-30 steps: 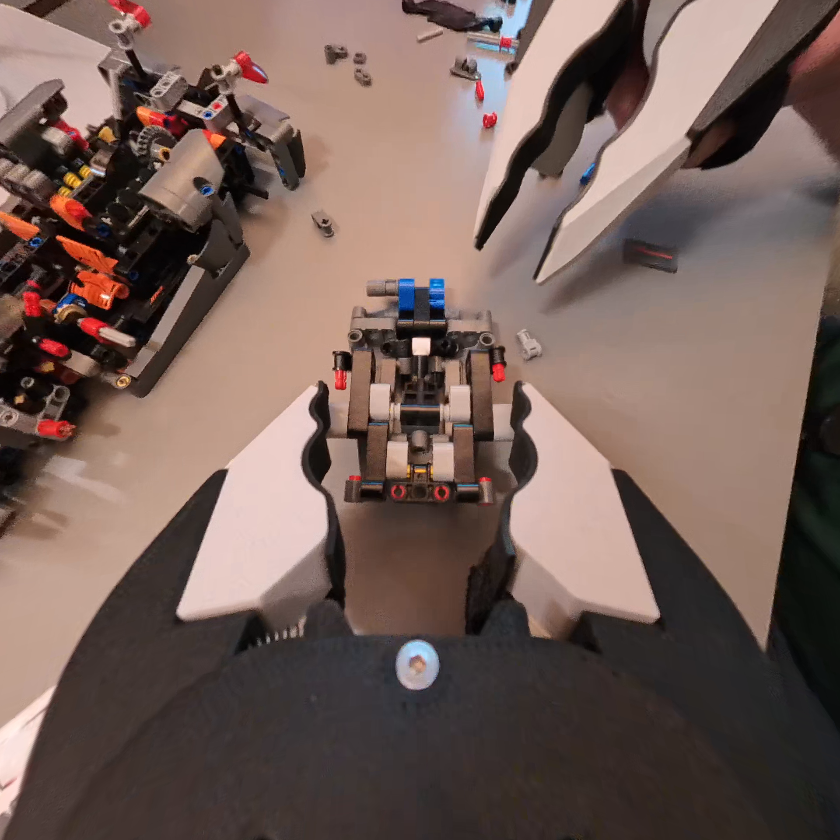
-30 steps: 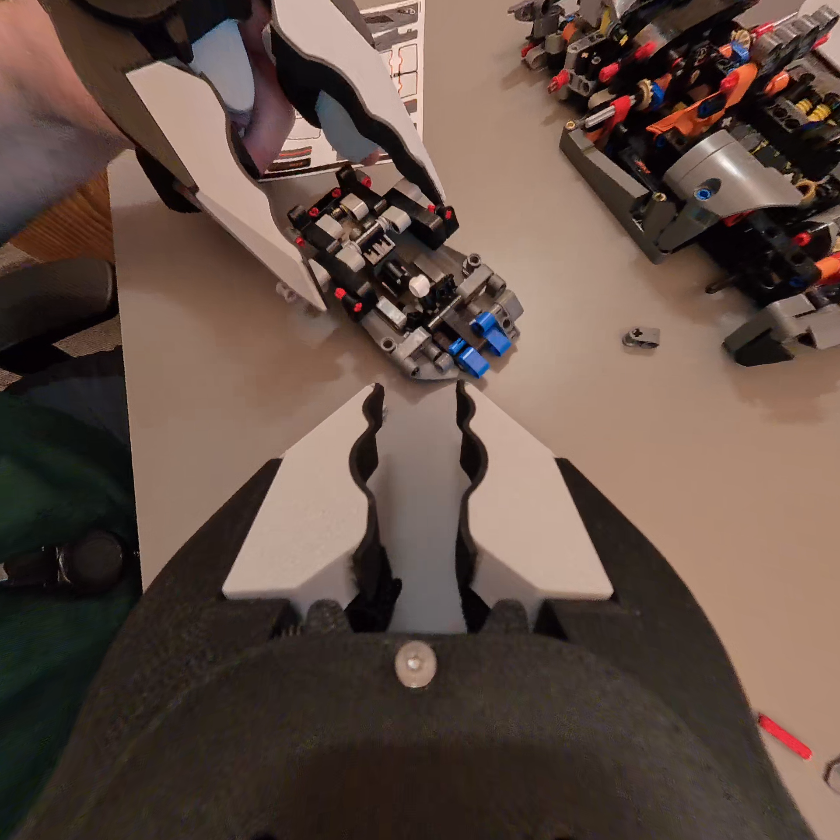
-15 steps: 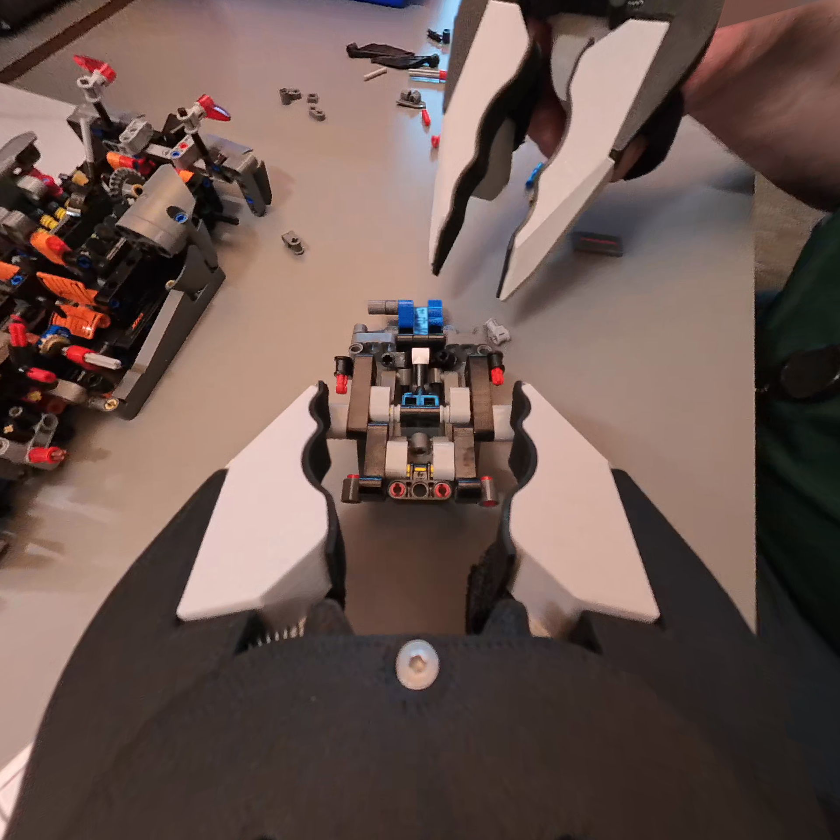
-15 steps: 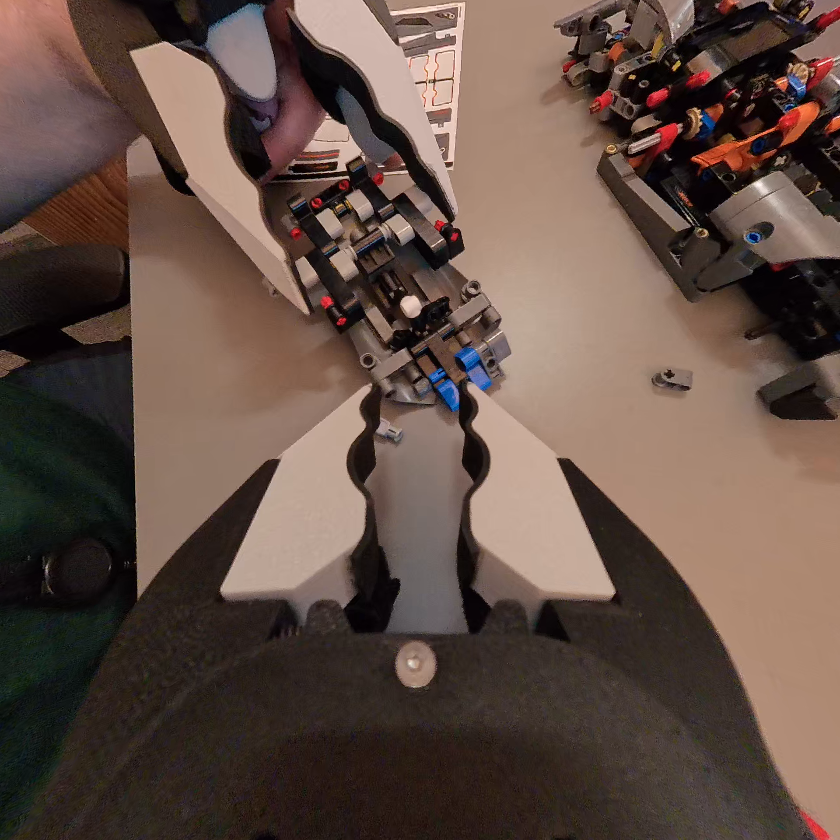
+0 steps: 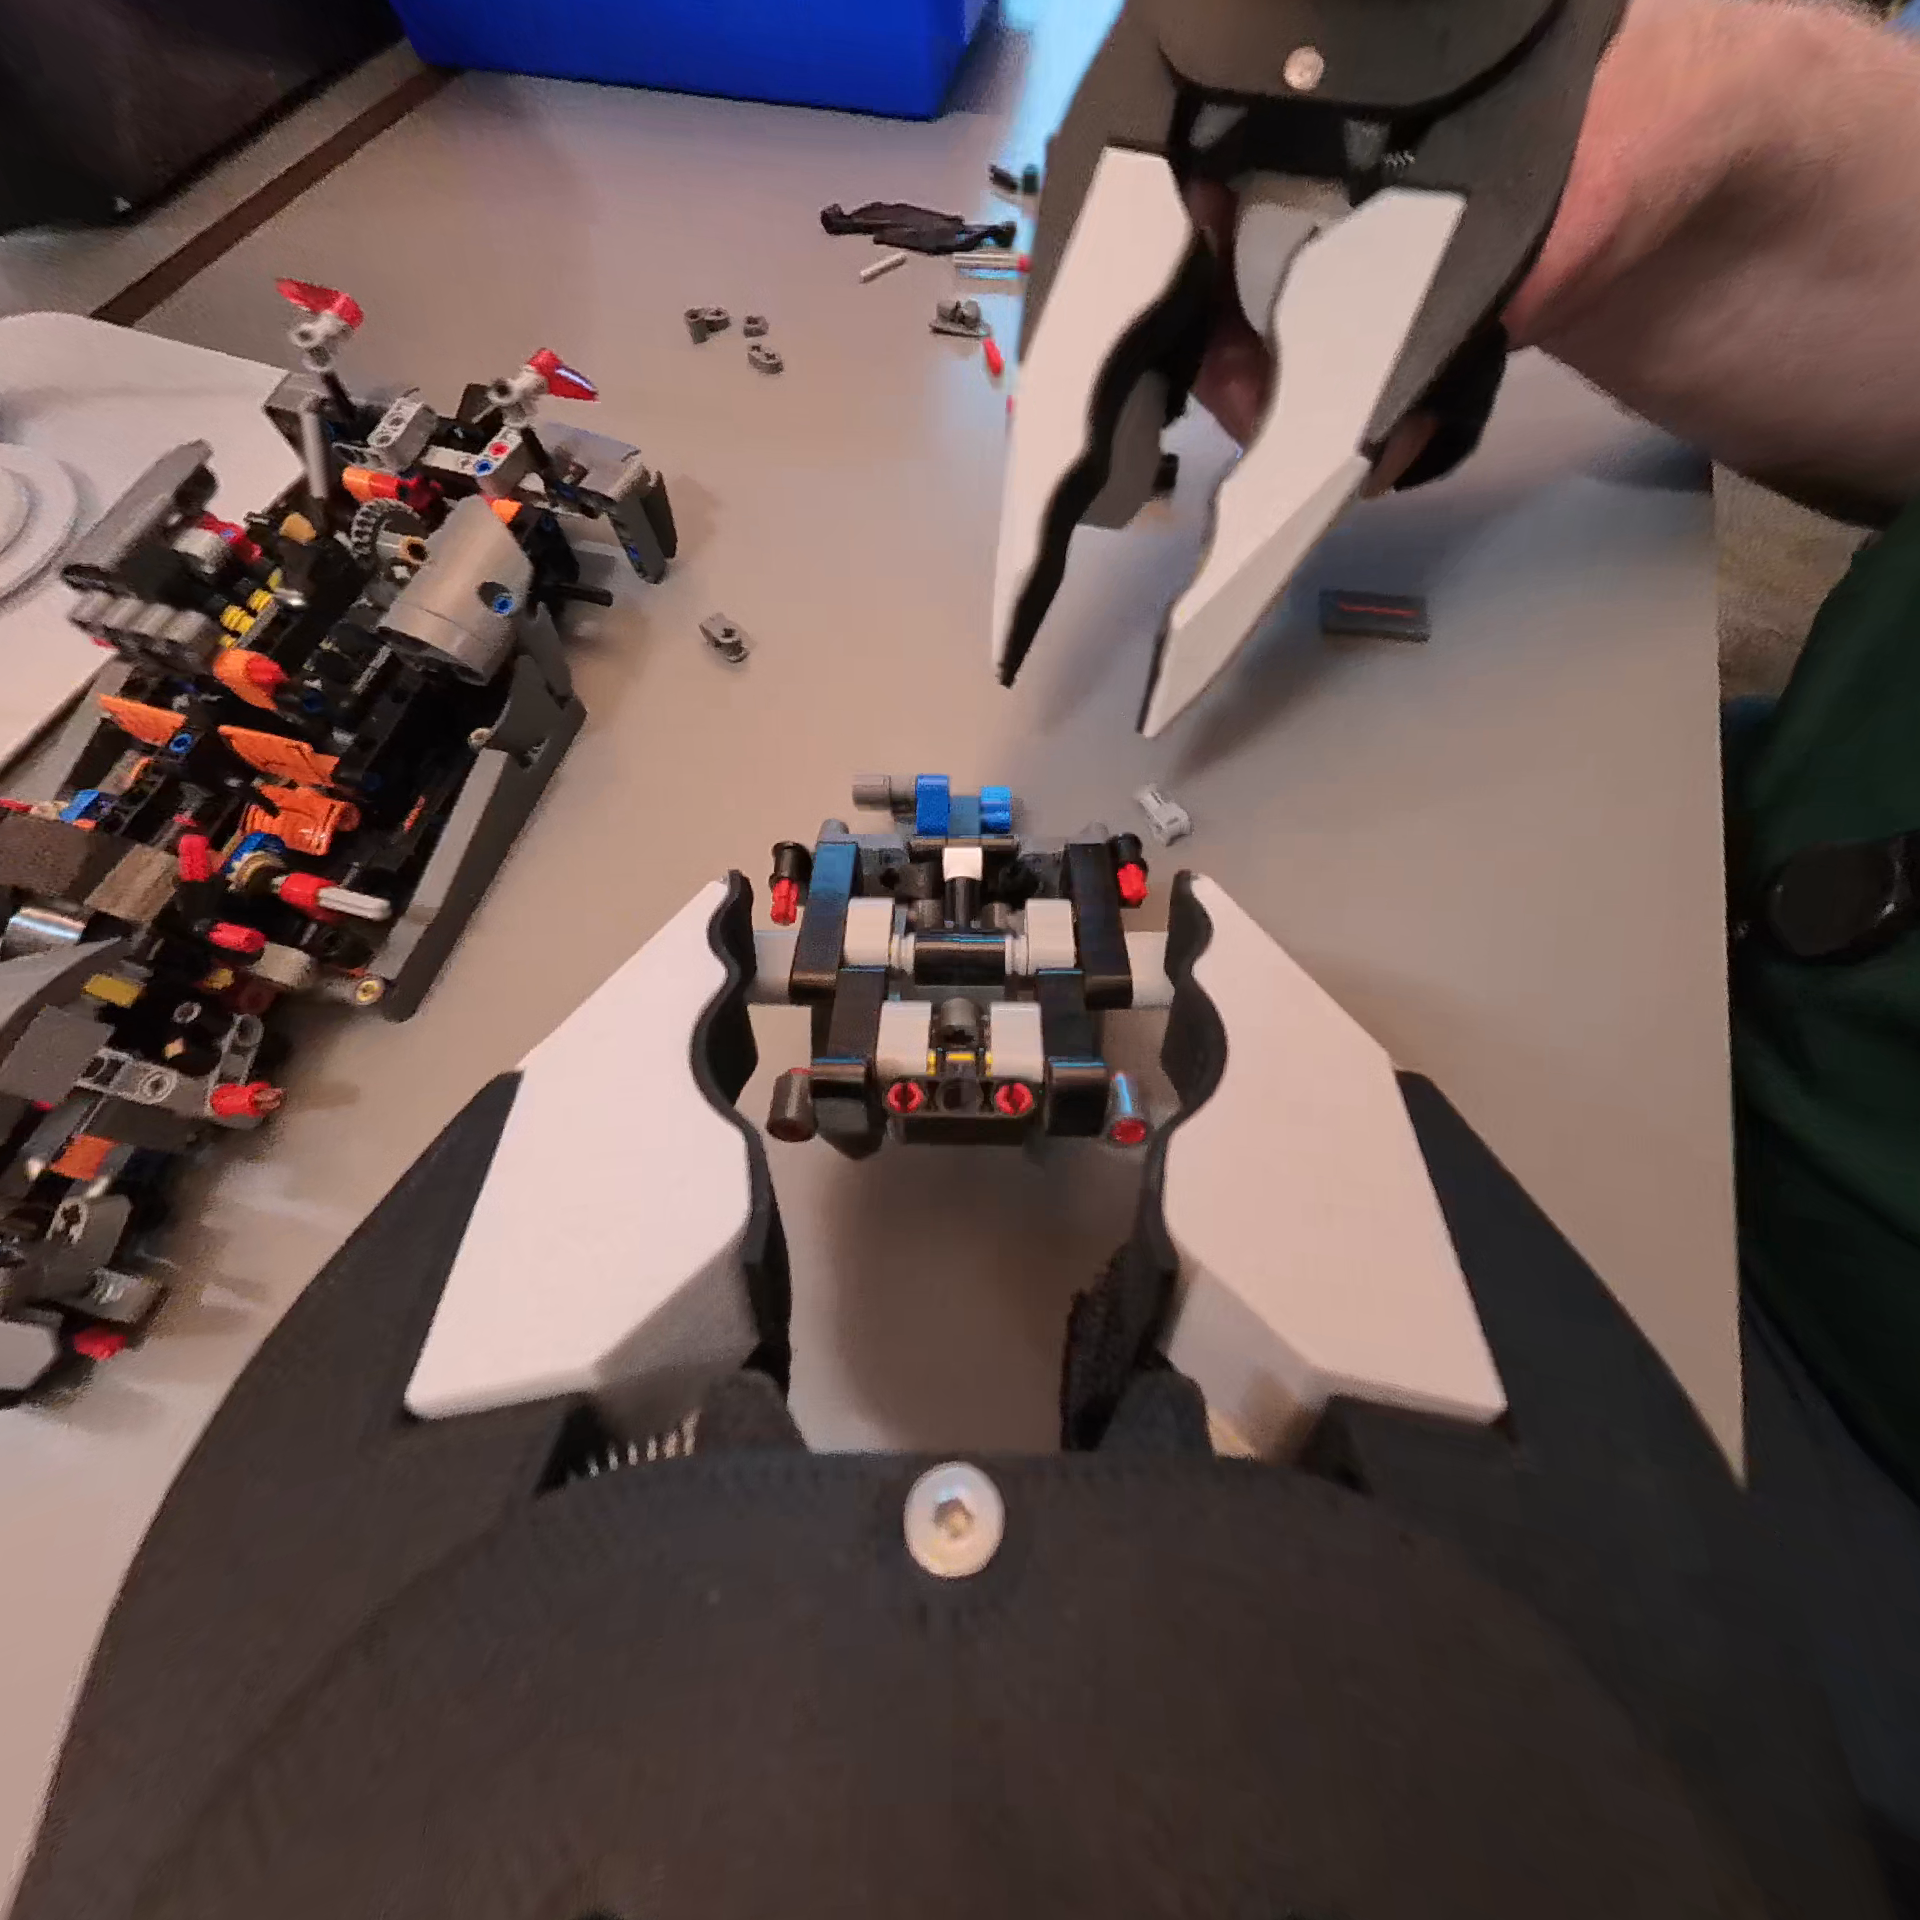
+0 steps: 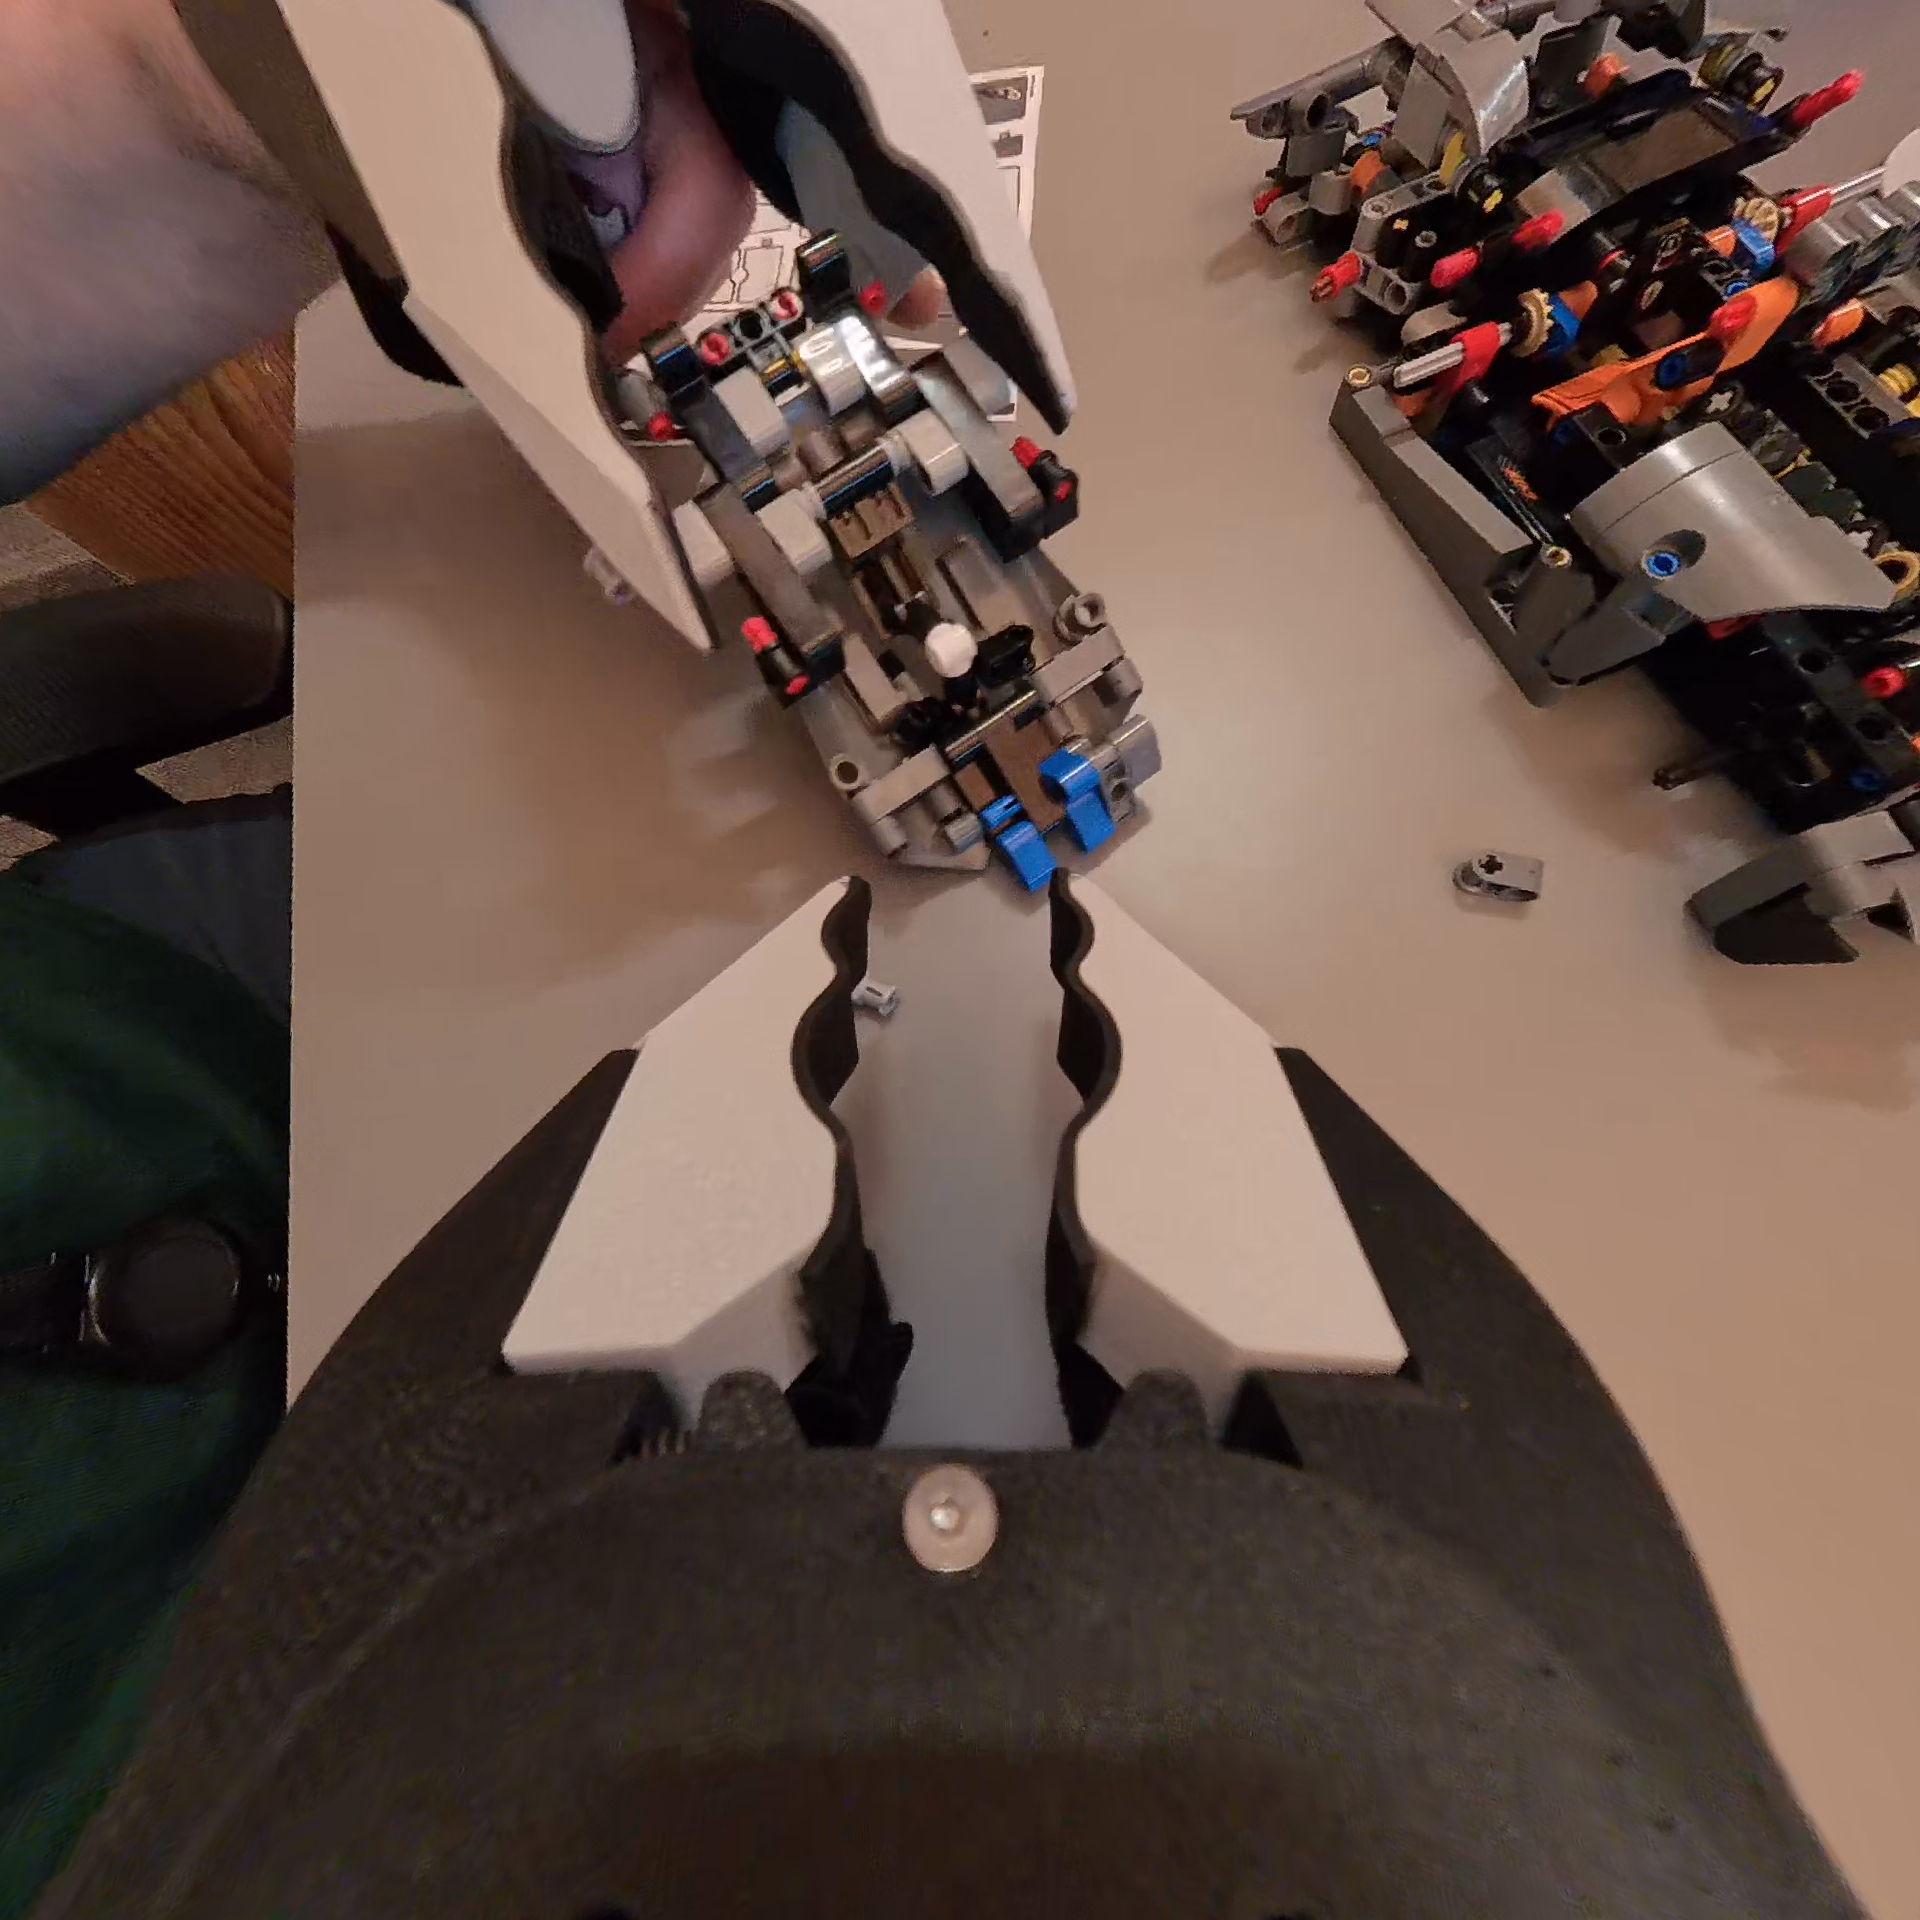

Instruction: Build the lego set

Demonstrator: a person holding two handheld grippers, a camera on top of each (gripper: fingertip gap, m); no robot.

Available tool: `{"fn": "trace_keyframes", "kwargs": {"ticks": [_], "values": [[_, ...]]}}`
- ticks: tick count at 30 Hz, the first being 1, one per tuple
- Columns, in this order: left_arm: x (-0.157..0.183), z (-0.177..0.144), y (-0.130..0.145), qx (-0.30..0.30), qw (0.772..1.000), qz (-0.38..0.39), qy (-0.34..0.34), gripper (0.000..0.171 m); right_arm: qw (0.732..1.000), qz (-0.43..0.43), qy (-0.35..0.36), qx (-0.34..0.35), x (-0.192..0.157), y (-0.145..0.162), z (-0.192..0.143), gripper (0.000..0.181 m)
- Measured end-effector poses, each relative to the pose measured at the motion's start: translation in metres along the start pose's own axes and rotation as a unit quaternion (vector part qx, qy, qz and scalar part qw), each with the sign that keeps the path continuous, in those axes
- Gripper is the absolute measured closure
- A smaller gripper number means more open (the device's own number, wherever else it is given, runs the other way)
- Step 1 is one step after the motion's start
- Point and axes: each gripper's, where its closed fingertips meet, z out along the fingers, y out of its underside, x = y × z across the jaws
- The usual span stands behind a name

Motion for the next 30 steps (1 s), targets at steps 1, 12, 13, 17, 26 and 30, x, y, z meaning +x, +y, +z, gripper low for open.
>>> {"fn": "trace_keyframes", "kwargs": {"ticks": [1,12,13,17,26,30], "values": [[-0.002,-0.001,-0.002,0.005,1.000,-0.010,0.001,0.094,1.000,-0.002,-0.001,0.004,-0.001,-0.001,0.000,0.147],[-0.016,-0.002,0.002,-0.032,0.997,-0.061,-0.019,0.117,0.999,-0.027,0.023,0.012,-0.003,0.000,-0.002,0.142],[-0.016,-0.003,0.004,-0.040,0.998,-0.043,-0.026,0.115,0.999,-0.023,0.023,0.007,-0.001,0.002,-0.003,0.142],[-0.015,-0.007,0.022,-0.109,0.992,-0.013,-0.062,0.110,0.999,-0.018,0.014,-0.025,0.001,0.012,0.004,0.138],[-0.006,-0.017,0.050,-0.142,0.983,-0.030,-0.114,0.111,0.997,-0.002,-0.036,-0.065,-0.006,0.017,0.025,0.147],[-0.006,-0.010,0.056,-0.142,0.984,-0.028,-0.103,0.113,0.997,-0.004,-0.045,-0.070,-0.013,0.016,0.027,0.158]]}}
